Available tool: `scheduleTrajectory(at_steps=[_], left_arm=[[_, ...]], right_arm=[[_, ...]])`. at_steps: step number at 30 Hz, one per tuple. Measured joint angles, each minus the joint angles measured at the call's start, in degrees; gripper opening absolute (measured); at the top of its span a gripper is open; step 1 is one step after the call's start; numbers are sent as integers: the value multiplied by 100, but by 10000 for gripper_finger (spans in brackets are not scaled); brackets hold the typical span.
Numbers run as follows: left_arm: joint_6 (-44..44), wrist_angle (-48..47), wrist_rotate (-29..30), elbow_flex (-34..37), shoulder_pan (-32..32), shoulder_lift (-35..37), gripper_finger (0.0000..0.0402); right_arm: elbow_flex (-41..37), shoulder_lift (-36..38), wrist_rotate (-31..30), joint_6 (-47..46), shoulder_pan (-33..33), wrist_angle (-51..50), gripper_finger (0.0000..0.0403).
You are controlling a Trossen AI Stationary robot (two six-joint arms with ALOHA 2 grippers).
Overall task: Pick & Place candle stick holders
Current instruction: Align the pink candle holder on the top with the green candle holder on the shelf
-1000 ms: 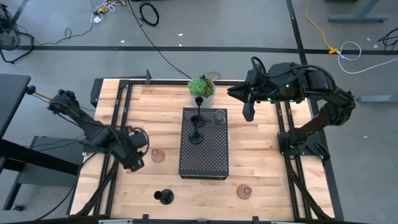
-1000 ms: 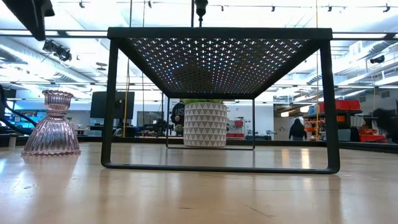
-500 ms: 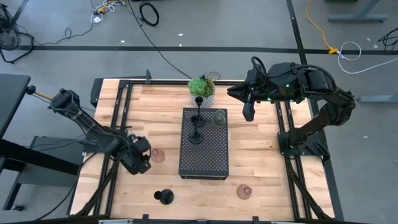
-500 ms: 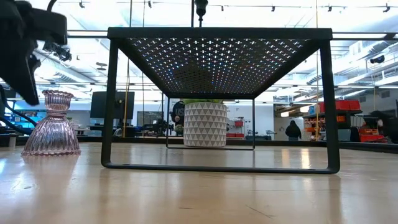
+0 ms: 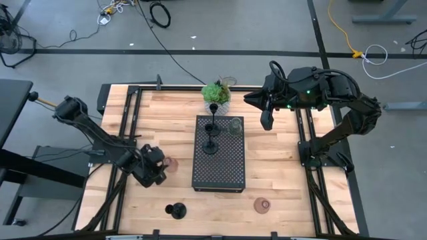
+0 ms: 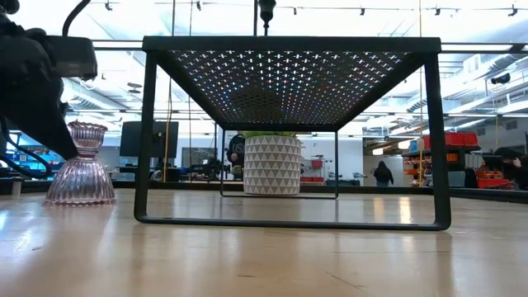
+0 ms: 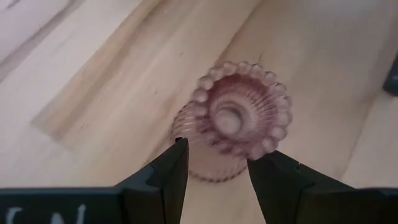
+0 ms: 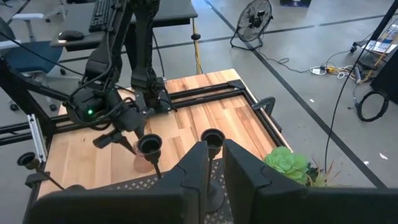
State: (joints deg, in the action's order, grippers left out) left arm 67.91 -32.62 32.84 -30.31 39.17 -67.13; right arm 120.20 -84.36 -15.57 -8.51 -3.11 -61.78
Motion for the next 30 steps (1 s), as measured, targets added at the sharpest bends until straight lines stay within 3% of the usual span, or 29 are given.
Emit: scheduleTrajectory(at_steps=[6,15,30], left_arm=[[-275,953,300,277,-11,-38,168],[-394,1141,842,363,-87,-38,168],[-573,1413,1071,361,-162,-40,168]], right_arm=[[0,0,0,2,1,0,48],[0,0,-42,4,1,0,48],[0,0,-44,-10,2,2,48]])
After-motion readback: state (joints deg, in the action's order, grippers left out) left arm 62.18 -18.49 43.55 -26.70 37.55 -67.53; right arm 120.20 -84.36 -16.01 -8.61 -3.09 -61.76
